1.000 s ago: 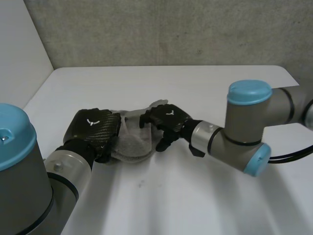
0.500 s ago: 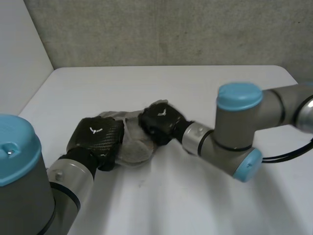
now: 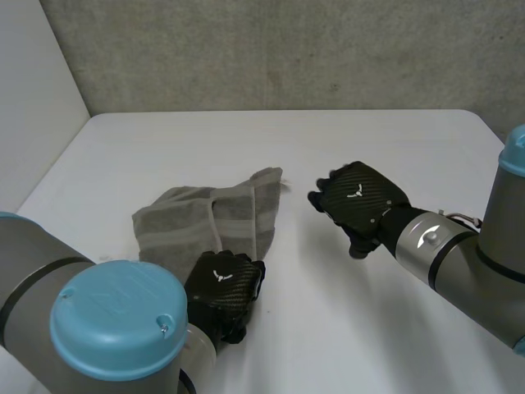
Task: Fold the towel.
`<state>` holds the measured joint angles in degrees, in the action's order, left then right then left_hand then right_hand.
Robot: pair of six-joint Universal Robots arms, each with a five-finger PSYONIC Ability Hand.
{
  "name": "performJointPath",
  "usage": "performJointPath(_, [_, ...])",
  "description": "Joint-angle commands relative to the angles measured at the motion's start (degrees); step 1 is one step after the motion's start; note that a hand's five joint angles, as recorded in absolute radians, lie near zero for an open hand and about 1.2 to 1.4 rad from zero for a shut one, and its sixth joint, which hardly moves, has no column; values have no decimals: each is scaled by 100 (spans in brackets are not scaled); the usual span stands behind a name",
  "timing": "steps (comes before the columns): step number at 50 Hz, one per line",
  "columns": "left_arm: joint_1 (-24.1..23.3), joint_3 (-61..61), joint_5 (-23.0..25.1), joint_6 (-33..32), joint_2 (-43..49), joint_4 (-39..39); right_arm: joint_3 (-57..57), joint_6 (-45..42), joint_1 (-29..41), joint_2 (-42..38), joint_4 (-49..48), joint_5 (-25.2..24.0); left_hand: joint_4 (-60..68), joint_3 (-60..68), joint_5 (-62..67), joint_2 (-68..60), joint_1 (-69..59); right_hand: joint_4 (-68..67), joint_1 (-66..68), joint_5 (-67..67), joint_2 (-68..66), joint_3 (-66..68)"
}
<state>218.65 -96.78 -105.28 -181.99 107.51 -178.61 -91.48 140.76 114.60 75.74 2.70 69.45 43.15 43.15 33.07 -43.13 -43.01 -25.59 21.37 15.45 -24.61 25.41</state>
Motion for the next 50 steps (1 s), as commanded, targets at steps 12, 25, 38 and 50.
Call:
performJointPath(12, [975, -640, 8, -82, -1450, 266, 2282, 74, 660, -2563, -832, -590, -1124, -1123, -1116, 1121, 1110, -501, 922, 515, -599, 519])
performJointPath(25, [2718, -666, 535, -117, -1496, 125, 3135, 57, 1047, -3557, -894, -713, -1140, -1140, -1132, 1138, 1127, -989, 1410, 1002, -1086, 1006])
performJointPath(38, [2991, -930, 1010, -117, -1434, -121, 3619, 22, 1231, -4146, -894, -669, -1140, -1140, -1132, 1138, 1127, -1729, 2150, 1743, -1827, 1746])
performJointPath(50, [3017, -939, 1019, -117, -1346, -182, 3865, 4, 1240, -4384, -894, -678, -1174, -1174, -1166, 1172, 1160, -3326, 3747, 3340, -3424, 3344])
